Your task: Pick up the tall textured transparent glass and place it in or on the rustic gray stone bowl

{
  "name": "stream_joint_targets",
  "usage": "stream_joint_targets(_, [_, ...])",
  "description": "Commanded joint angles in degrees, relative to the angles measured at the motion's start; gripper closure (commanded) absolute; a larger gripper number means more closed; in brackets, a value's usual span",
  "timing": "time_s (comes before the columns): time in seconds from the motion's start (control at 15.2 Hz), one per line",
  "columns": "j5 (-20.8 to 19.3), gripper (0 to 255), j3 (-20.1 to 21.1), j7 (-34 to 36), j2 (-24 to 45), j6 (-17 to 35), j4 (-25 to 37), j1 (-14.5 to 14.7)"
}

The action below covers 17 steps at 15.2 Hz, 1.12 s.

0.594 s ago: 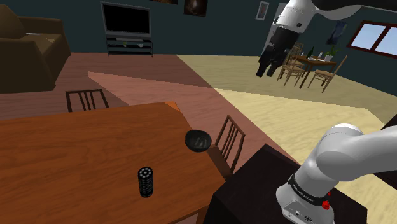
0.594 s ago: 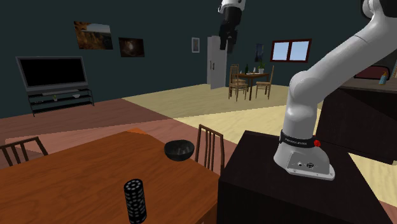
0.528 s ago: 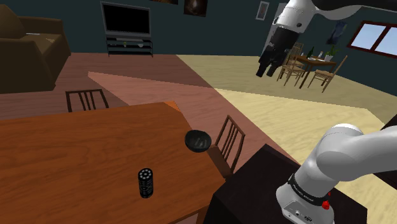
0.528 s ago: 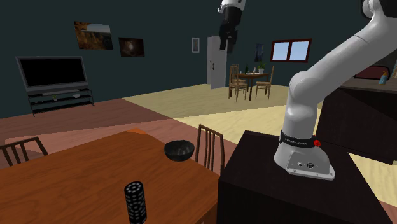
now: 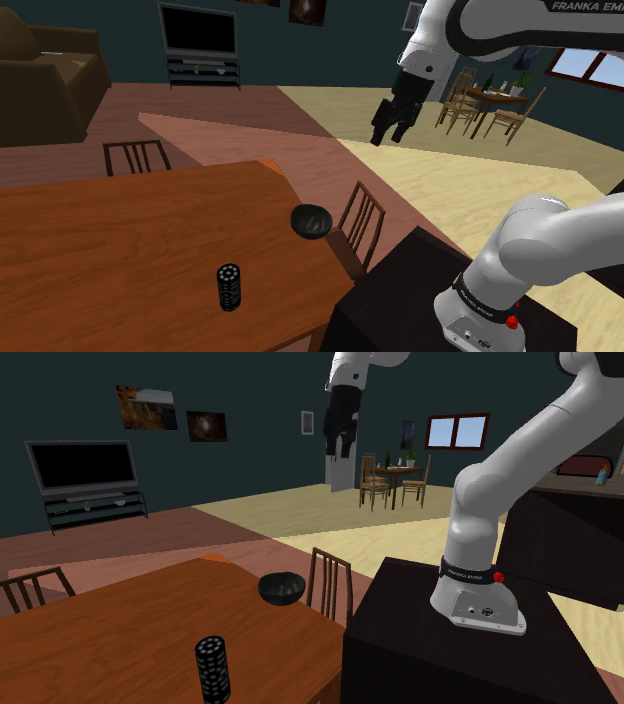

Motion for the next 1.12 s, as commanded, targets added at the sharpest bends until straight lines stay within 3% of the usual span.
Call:
stream_joint_targets(0.0, [1.11, 0, 2.37, 2.33, 1.36, 3.31, -1.77, 0.59])
stream_joint_targets(0.59, [3.97, 0, 12.77, 12.63, 13.53, 17.67, -3.66, 2.25])
stream_joint_targets(1.06, [1.41, 0, 20.69, 22.53, 27.46, 28.28, -0.61, 1.84])
